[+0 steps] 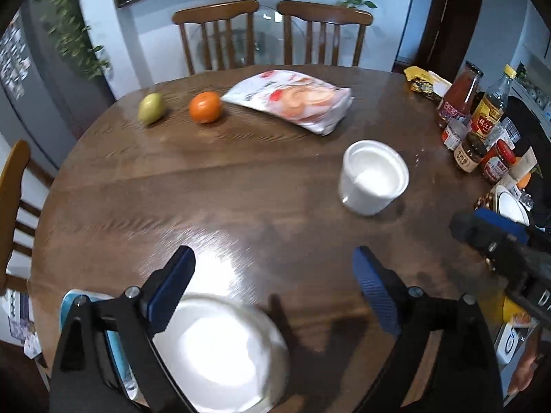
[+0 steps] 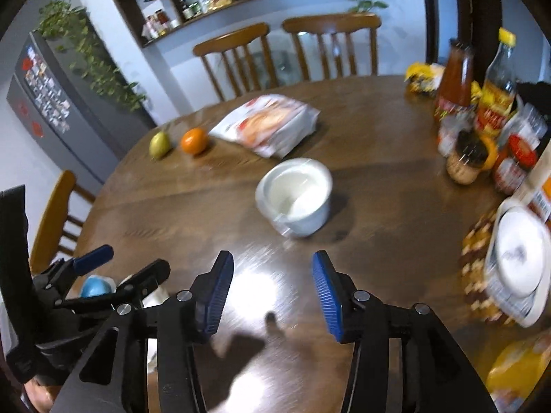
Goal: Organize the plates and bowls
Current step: 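Move both open grippers toward the small white bowl, then close both grippers on the rim of the small white bowl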
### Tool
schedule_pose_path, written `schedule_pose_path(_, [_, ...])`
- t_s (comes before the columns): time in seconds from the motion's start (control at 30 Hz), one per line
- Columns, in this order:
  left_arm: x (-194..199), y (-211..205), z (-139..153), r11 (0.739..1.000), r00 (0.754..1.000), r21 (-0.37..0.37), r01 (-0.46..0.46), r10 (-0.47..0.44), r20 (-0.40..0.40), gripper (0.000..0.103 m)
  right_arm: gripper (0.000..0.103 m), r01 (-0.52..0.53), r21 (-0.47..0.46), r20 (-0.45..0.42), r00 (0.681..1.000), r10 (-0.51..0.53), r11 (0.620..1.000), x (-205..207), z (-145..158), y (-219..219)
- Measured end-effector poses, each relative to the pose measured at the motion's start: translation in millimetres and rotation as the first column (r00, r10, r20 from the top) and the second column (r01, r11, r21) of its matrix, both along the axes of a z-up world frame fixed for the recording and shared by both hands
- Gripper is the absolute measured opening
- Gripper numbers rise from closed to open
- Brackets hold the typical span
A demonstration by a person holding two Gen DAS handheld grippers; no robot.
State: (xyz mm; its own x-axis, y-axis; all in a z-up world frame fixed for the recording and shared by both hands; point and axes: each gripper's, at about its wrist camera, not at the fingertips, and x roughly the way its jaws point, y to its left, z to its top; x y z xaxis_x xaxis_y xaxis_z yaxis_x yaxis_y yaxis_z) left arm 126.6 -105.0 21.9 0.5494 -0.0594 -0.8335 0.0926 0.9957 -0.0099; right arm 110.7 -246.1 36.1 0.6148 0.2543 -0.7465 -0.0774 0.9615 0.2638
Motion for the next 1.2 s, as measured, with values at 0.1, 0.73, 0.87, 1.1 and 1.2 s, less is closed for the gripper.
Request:
schedule_pose_path(0.1, [29.1, -16.7, -5.0, 1.000, 1.000, -0.007, 0.005, -0.005, -0.009, 0.092, 0.052, 0.017, -0.017, -0.013, 1.000, -0.018, 1.000, 25.4, 2.9, -18.9])
schedule_pose_path(0.73, [131.4, -61.9, -73.9, 0.999, 0.973, -0.019, 0.041, -0.044, -0.227, 0.059, 0.046, 0.011, -0.009, -0.219, 0.976, -0.013, 1.000, 143.5, -70.2, -28.2])
schedule_pose_path(0.87, [131.6, -70.8, -80.6, 0.996, 0.966, -0.042, 0.084, -0.092, -0.241, 0.042, 0.030, -0.004, 0.040, -0.255, 0.967, 0.014, 0.999, 147.0, -82.5, -28.0])
schedule_pose_path(1.1, [130.2, -85.1, -83.5, 0.990, 0.961, -0.043, 0.132, -0.138, -0.241, 0.021, 0.015, 0.010, 0.113, -0.256, 0.966, 0.019, 0.994, 145.6, -90.7, -31.0])
schedule_pose_path(1.2, [131.0, -85.4, -83.9, 0.991, 0.963, -0.043, 0.128, -0.135, -0.232, 0.018, 0.015, 0.014, 0.098, -0.246, 0.969, 0.010, 0.995, 144.5, -89.5, -28.6])
